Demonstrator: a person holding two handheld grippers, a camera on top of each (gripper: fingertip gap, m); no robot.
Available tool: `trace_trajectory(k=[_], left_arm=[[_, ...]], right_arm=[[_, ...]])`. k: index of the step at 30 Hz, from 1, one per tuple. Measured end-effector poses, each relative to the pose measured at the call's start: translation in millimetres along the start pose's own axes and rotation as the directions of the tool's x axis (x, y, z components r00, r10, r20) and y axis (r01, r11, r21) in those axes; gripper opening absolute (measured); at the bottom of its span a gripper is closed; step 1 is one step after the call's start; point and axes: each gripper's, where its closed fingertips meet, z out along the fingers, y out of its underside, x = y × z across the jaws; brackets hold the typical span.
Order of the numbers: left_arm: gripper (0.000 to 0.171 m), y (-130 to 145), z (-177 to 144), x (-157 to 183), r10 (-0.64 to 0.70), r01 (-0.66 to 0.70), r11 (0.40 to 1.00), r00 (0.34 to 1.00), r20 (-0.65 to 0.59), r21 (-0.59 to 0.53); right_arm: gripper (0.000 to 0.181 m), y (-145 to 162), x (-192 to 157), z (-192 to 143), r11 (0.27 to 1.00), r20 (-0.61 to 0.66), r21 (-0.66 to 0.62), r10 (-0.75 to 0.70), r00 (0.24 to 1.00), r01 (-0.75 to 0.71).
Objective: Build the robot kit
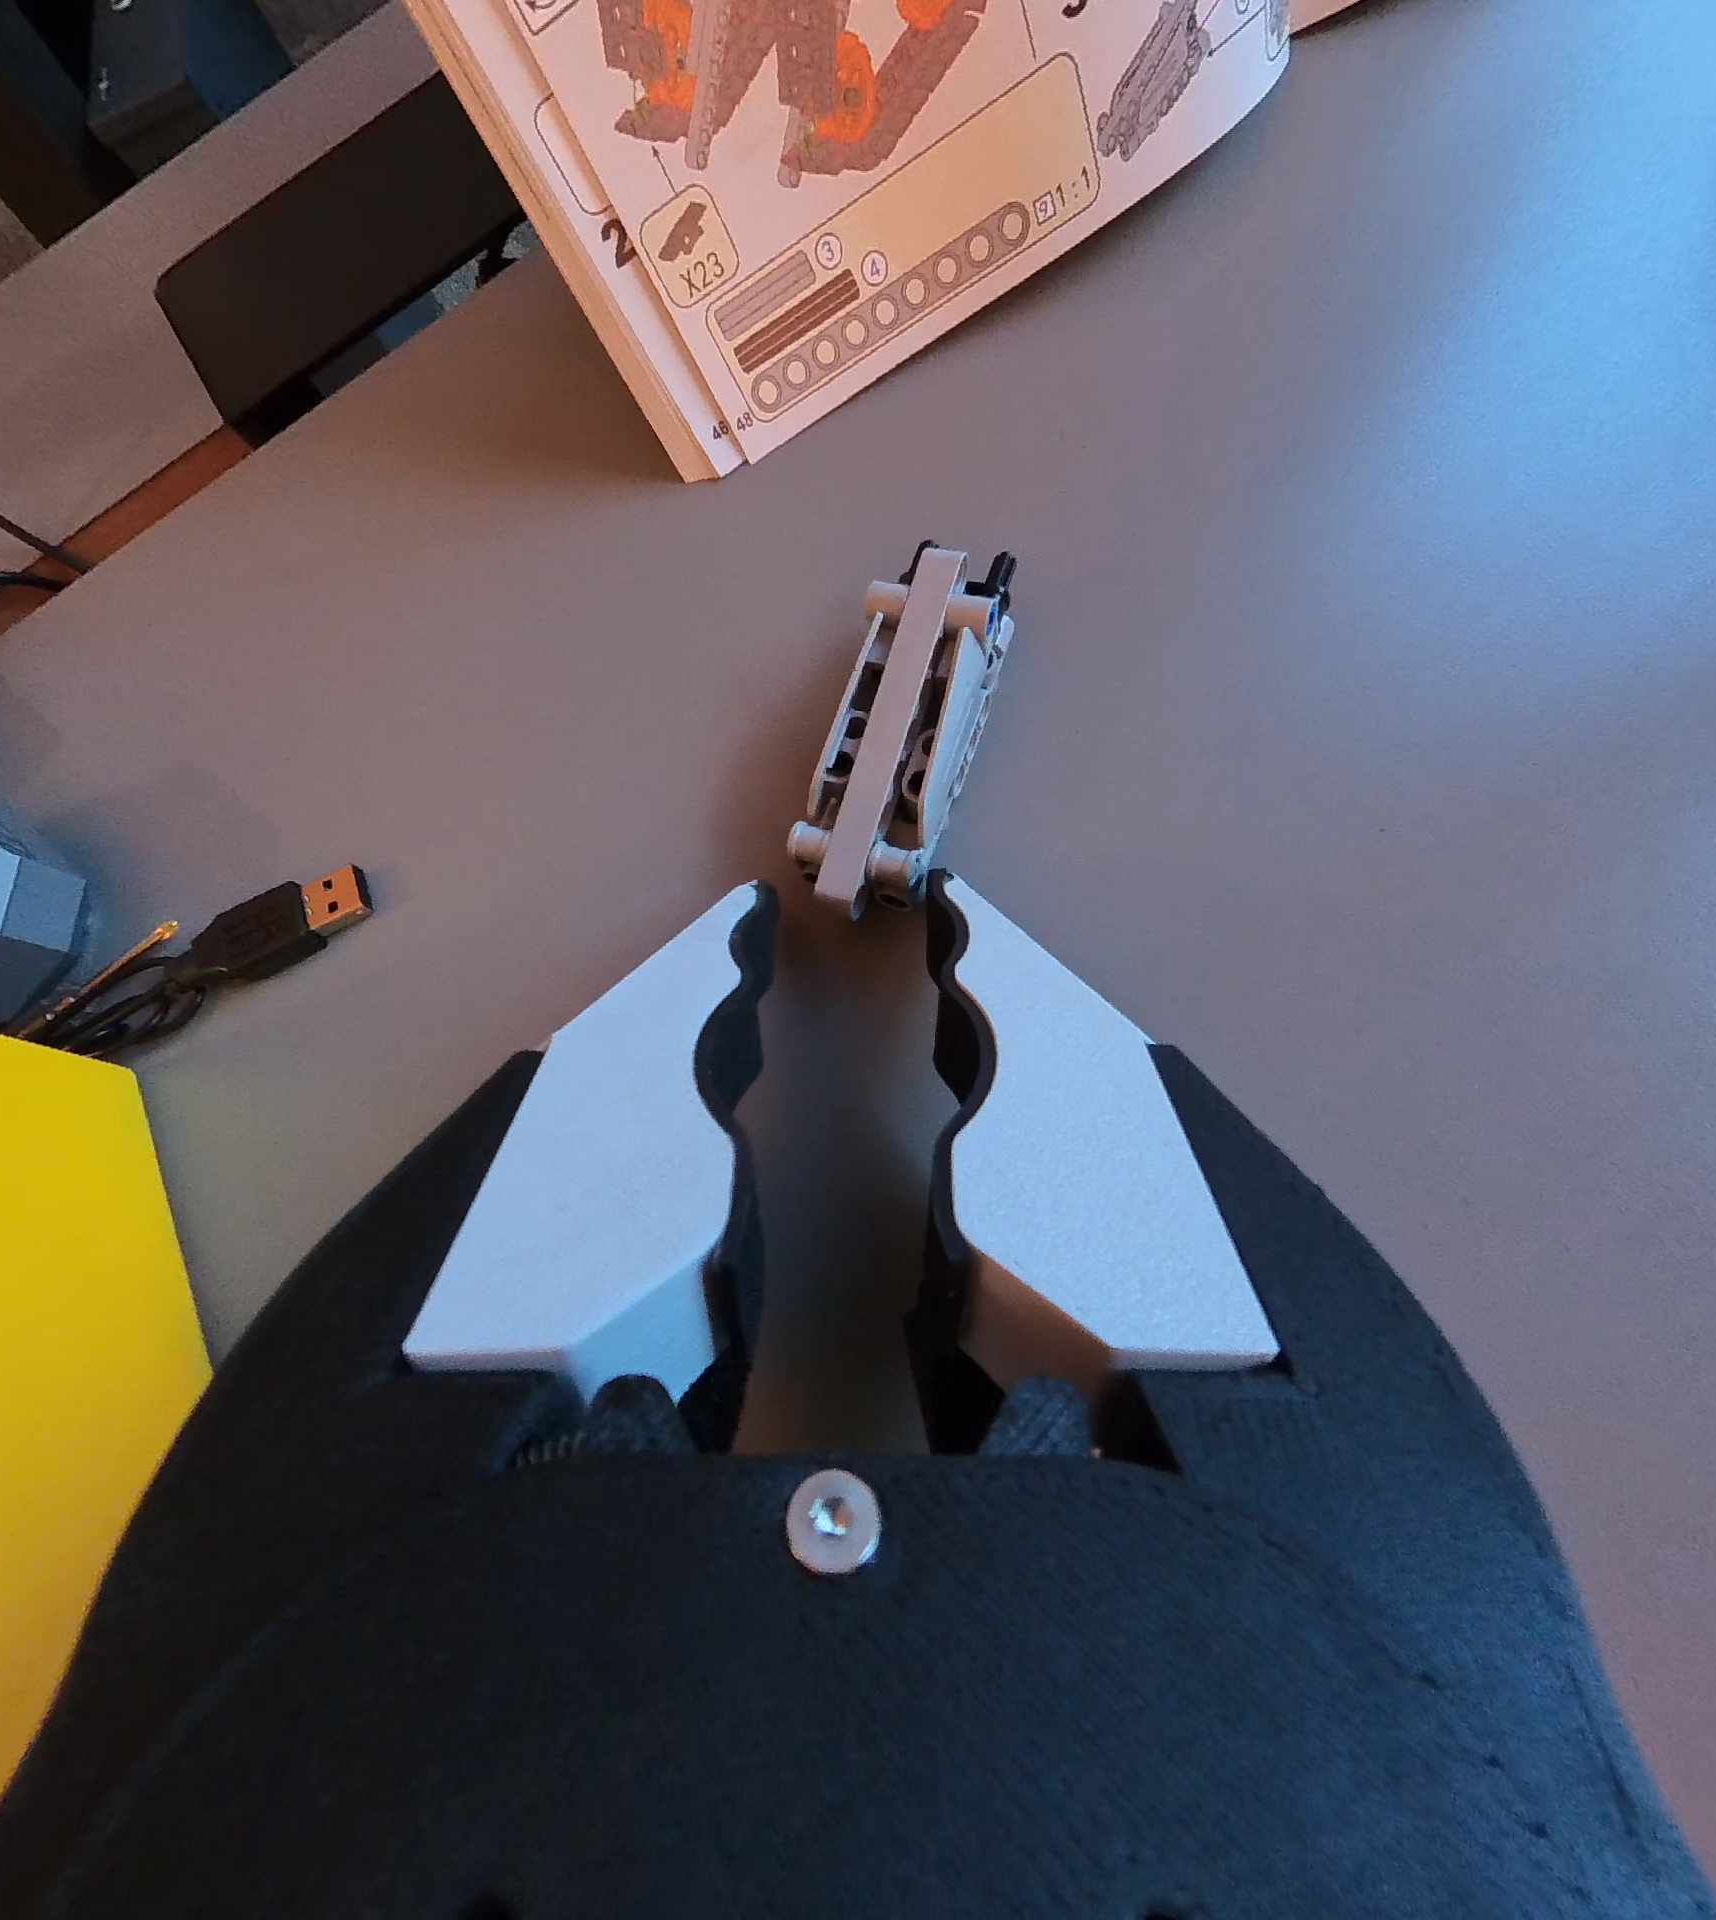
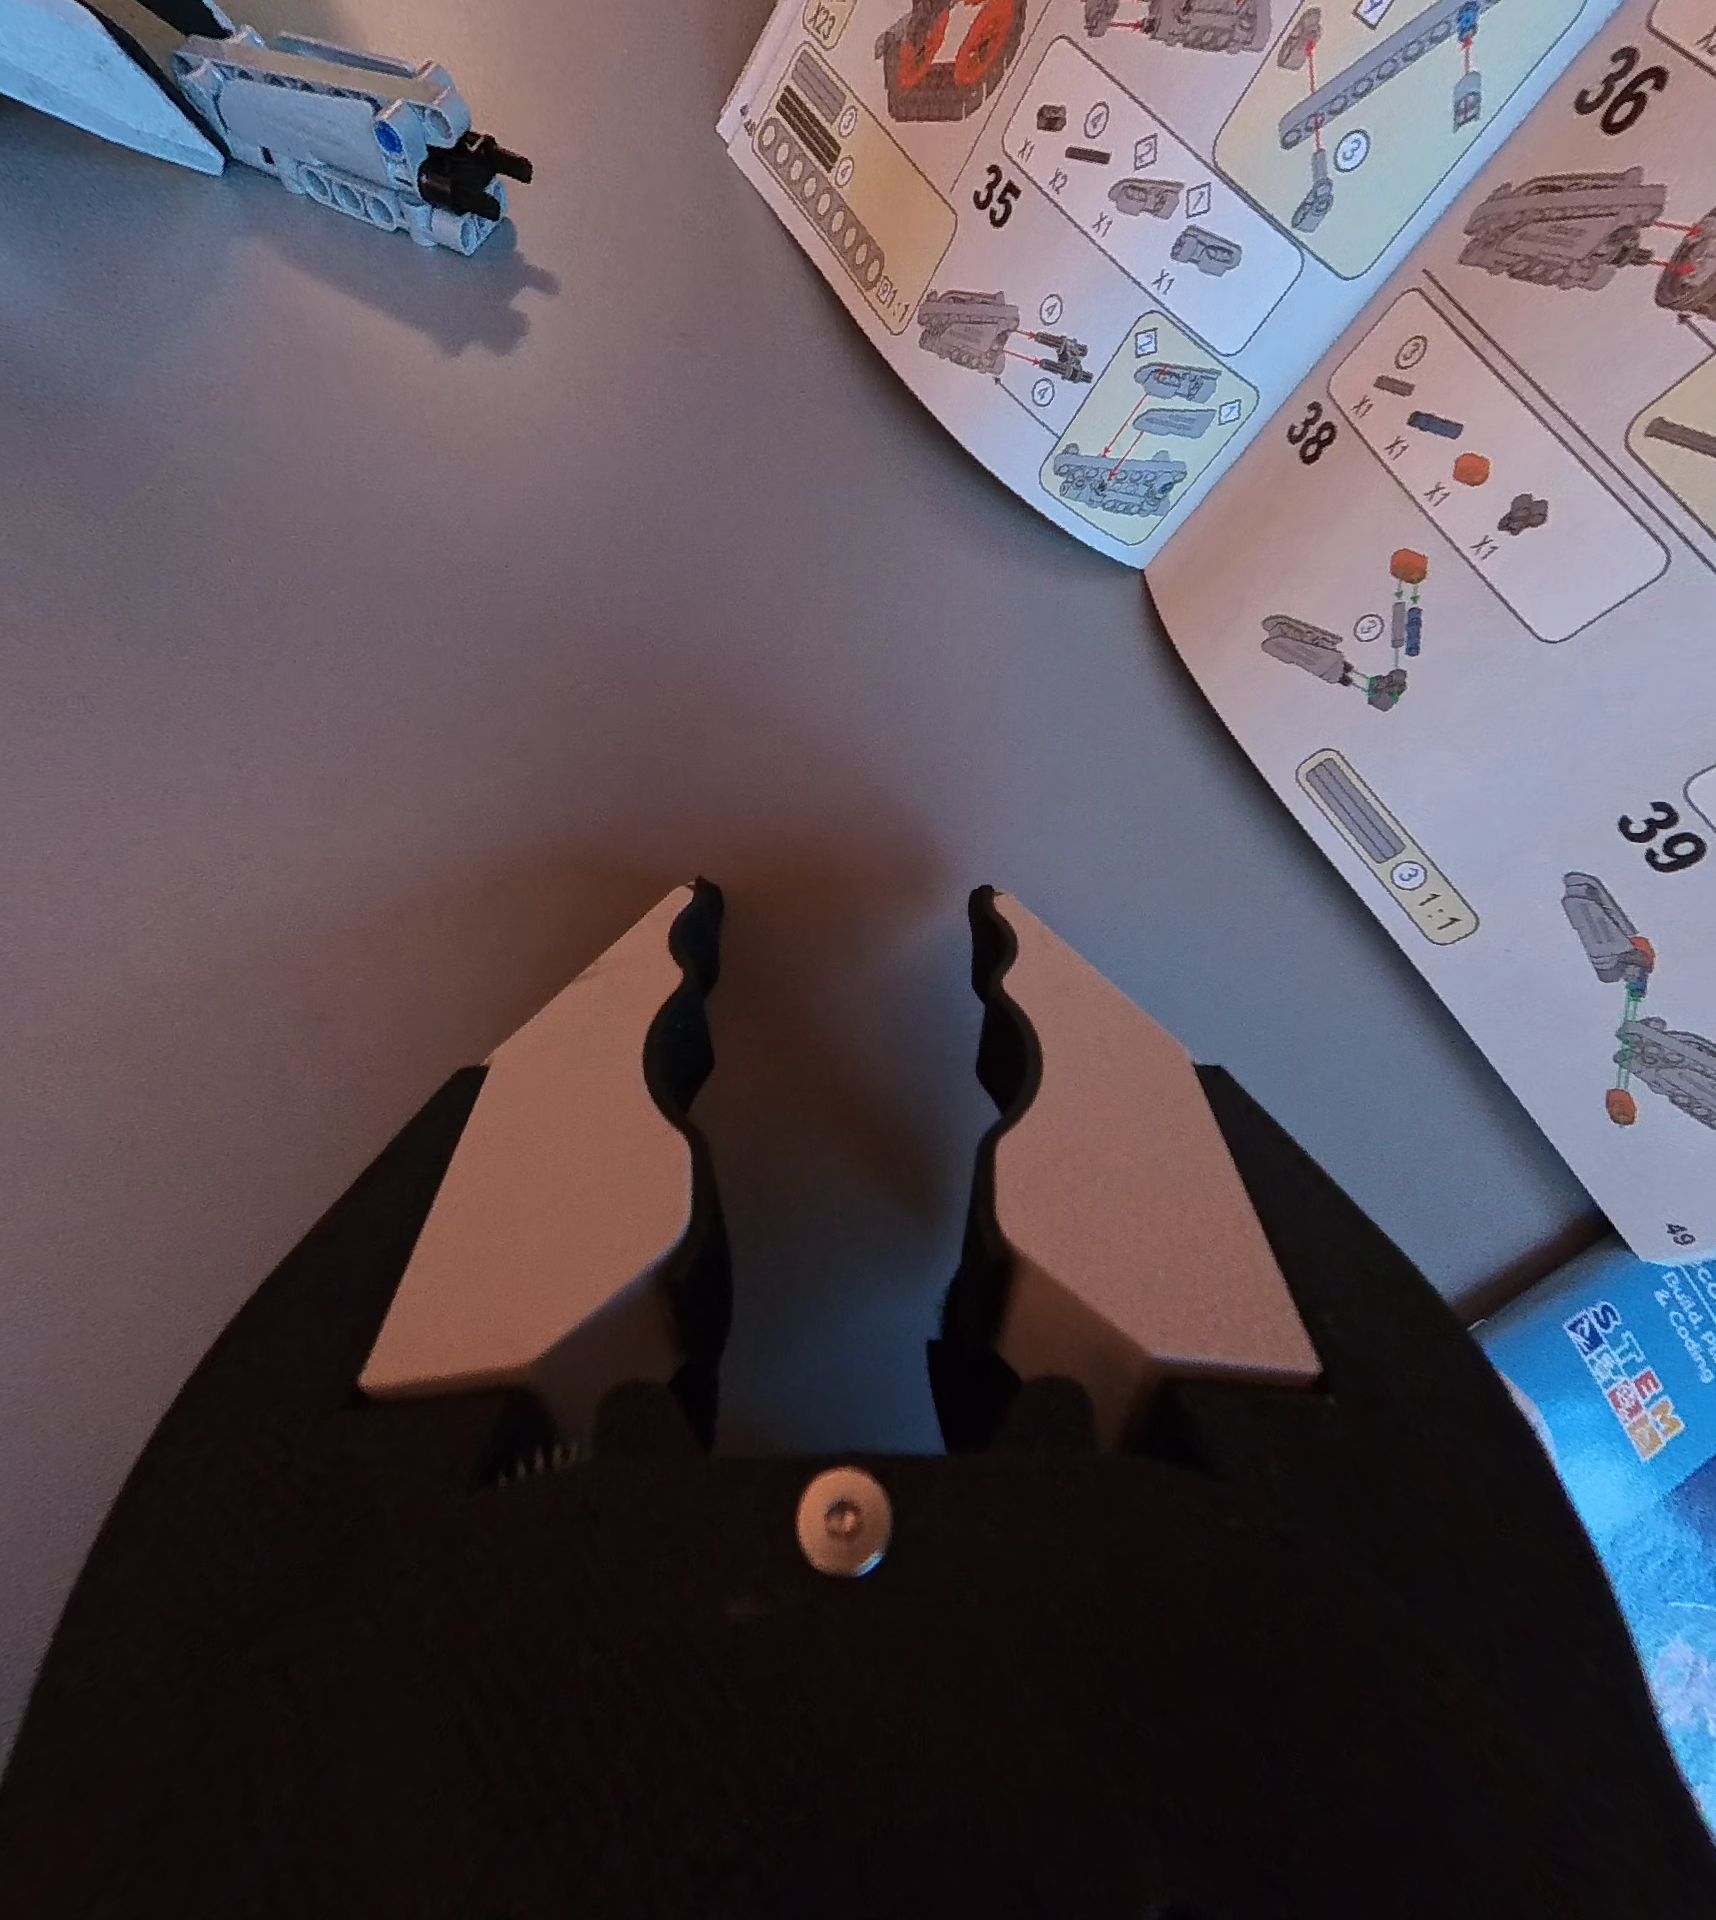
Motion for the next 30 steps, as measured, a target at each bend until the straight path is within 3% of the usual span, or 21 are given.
trace_trajectory(k=[15, 20, 22, 26, 30], left_arm=[[0.027, 0.0, 0.4, -0.2, 0.004, -0.004, 1.0, 1.0, 0.012, 0.0], [0.035, -4.0, -0.3, -0.7, 0.021, -0.022, 1.0, 0.999, 0.042, 0.016], [0.043, -19.8, -6.8, 2.6, 0.038, -0.042, 0.997, 0.997, 0.06, 0.07], [0.05, -51.8, -28.6, 17.8, 0.083, -0.097, 0.98, 0.993, 0.085, 0.174], [0.06, -35.2, -14.5, 13.0, 0.087, -0.098, 0.99, 0.99, 0.115, 0.097]], right_arm=[[0.049, 0.6, -0.9, -0.9, 1.0, -0.001, 0.0, -0.001, 1.0, 0.001], [0.049, -0.9, -3.0, -2.4, 1.0, -0.024, 0.008, -0.025, 0.999, 0.025], [0.05, -4.0, -5.5, -4.0, 0.997, -0.051, 0.025, -0.078, 0.996, 0.079], [0.051, -12.8, -23.7, -4.1, 0.983, -0.057, 0.058, -0.171, 0.984, 0.175], [0.055, -18.3, -57.3, -5.3, 0.977, 0.019, 0.077, -0.203, 0.979, 0.2]])
